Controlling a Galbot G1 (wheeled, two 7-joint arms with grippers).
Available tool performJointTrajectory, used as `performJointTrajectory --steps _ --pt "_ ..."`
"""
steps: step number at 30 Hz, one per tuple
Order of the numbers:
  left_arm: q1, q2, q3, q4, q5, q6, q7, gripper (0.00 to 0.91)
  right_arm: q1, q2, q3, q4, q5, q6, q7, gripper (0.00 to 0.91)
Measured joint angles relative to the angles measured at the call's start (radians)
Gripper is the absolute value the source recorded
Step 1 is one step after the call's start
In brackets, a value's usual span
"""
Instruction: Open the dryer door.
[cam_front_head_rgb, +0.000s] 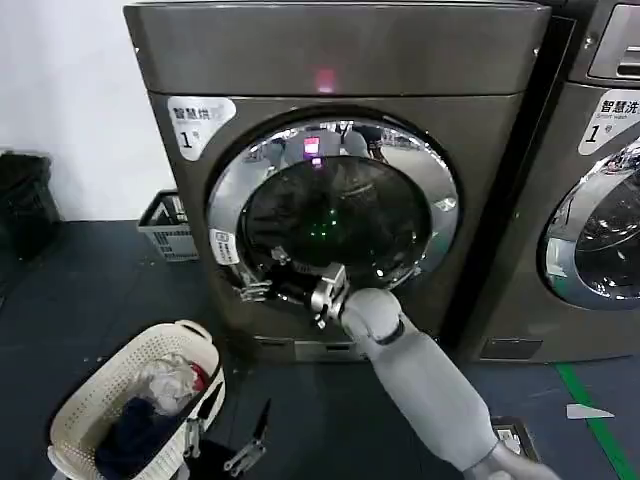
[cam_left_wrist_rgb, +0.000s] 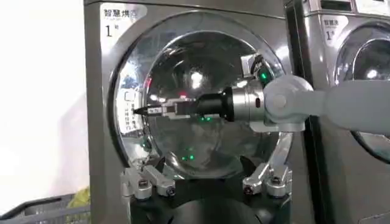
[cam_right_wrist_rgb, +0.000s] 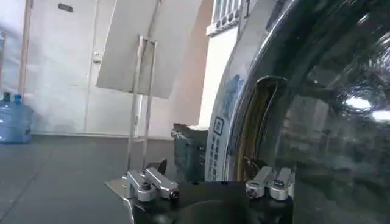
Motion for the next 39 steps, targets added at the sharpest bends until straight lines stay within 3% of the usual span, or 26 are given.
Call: performJointTrajectory --steps 11,20,32,39 --pt "-0.070 0.064 -0.069 -0.022 -0.130 0.238 0.003 0.907 0.025 -0.010 -0.016 -0.046 0.017 0.019 -0.091 0.907" --pt "-0.185 0.175 -0.144 0.040 -0.333 0.270 -0.030 0.907 -0.011 -0.076 -0.012 0.022 0.087 0.016 -0.275 0.907" --pt "-0.350 0.388 -0.173 0.177 -0.647 0.283 0.075 0.907 -0.108 -0.211 0.051 0.175 0.159 0.002 -0.590 0.907" --pt "-0.489 0.557 -0.100 0.298 -0.824 0.287 0.122 0.907 -0.227 -0.314 0.128 0.294 0.151 0.008 -0.739 0.907"
